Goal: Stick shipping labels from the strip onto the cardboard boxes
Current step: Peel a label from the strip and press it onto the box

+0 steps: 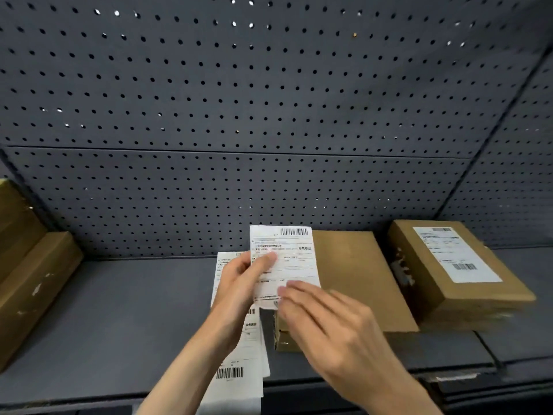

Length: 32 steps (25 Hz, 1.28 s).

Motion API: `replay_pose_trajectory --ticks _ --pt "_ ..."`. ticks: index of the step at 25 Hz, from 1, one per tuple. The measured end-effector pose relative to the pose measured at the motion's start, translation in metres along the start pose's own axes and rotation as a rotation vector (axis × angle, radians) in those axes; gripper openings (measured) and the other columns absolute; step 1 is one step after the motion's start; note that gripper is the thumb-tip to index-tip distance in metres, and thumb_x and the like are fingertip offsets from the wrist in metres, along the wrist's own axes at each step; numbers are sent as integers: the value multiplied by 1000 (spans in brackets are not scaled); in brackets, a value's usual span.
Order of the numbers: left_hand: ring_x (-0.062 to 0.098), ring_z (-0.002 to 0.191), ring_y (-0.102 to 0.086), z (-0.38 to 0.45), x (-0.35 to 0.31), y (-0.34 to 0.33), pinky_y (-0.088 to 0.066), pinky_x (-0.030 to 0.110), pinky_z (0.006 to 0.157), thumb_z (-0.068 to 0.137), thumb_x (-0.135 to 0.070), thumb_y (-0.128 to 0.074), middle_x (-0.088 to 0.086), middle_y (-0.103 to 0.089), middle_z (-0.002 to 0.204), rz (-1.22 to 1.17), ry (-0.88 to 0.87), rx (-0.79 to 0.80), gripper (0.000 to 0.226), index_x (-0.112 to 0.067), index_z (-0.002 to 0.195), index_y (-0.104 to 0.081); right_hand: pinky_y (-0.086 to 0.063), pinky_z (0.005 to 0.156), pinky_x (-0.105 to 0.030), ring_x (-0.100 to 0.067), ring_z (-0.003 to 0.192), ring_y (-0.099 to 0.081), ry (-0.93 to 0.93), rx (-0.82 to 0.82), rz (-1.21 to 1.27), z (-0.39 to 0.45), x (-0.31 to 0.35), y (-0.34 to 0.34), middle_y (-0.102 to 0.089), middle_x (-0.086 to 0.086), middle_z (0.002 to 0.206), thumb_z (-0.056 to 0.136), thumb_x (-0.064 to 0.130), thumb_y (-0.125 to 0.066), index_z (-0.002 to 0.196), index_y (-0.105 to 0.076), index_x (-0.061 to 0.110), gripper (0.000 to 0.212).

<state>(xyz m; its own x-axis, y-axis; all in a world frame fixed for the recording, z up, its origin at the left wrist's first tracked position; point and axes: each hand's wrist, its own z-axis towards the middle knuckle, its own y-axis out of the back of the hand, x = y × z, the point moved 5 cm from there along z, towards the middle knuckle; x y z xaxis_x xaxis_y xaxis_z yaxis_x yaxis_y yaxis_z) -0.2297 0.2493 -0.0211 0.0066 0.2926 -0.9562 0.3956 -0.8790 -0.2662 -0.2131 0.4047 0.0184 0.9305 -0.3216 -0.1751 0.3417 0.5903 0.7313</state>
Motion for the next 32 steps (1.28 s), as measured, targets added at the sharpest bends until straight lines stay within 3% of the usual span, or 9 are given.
replay_pose_trajectory --ticks 3,6,9,11,14,18,23,28,32 --pt "24 87 -73 2 8 -5 -56 35 76 93 -6 -61 9 -79 94 51 -23 -75 13 -2 97 -73 -56 92 -33 -19 118 -67 -90 42 144 -15 -2 -4 -75 -3 119 100 32 -65 103 -78 9 26" --pt "16 79 -74 2 12 -11 -58 25 64 94 -7 -60 4 -80 90 82 -52 -49 14 -5 98 -73 -44 102 -25 -12 122 -61 -519 -91 416 -32 -37 2 -72 10 120 96 50 -61 102 -77 14 40" --pt "19 85 -76 5 24 -23 -59 25 66 94 -10 -61 4 -80 95 78 -20 -1 14 -8 101 -73 -52 81 -15 -5 97 -68 -1112 -225 718 -56 -80 -8 -76 15 97 92 33 -73 100 -74 21 14" --pt "18 87 -76 8 31 -33 -58 22 67 94 -10 -61 2 -80 96 114 -20 45 14 -8 101 -74 -52 64 -13 -4 81 -72 -1320 -155 957 -67 -91 -27 -79 11 87 89 11 -76 91 -76 14 4" --pt "15 86 -76 12 38 -45 -57 20 67 94 -14 -63 0 -81 94 136 1 96 14 -8 98 -75 -52 58 -13 -5 75 -75 -1387 -112 1048 -77 -99 -33 -81 5 82 90 4 -74 82 -77 9 10" --pt "17 82 -77 26 48 -49 -59 31 73 86 -28 -73 1 -81 86 240 7 8 18 -11 89 -77 -52 54 -16 -11 77 -76 -1429 -150 987 -92 -115 -36 -81 4 85 91 9 -74 91 -78 9 3" --pt "22 60 -69 44 61 -53 -51 26 44 91 -17 -69 13 -77 75 216 85 -40 15 -5 85 -77 -48 46 -15 -5 67 -73 -1500 -203 977 -110 -152 -39 -81 4 83 92 7 -73 92 -77 8 4" --pt "16 53 -66 64 67 -75 -42 22 38 92 -17 -67 12 -76 74 330 69 -31 17 -3 85 -73 -46 45 -17 -3 64 -71 -1469 -106 928 -110 -185 -59 -80 11 77 95 12 -70 85 -76 19 14" --pt "18 50 -62 82 73 -76 -42 24 40 89 -23 -71 4 -73 66 446 18 -99 21 -10 73 -73 -48 48 -18 -3 64 -70 -1433 -84 879 -108 -201 -74 -80 5 80 96 14 -70 83 -78 16 14"
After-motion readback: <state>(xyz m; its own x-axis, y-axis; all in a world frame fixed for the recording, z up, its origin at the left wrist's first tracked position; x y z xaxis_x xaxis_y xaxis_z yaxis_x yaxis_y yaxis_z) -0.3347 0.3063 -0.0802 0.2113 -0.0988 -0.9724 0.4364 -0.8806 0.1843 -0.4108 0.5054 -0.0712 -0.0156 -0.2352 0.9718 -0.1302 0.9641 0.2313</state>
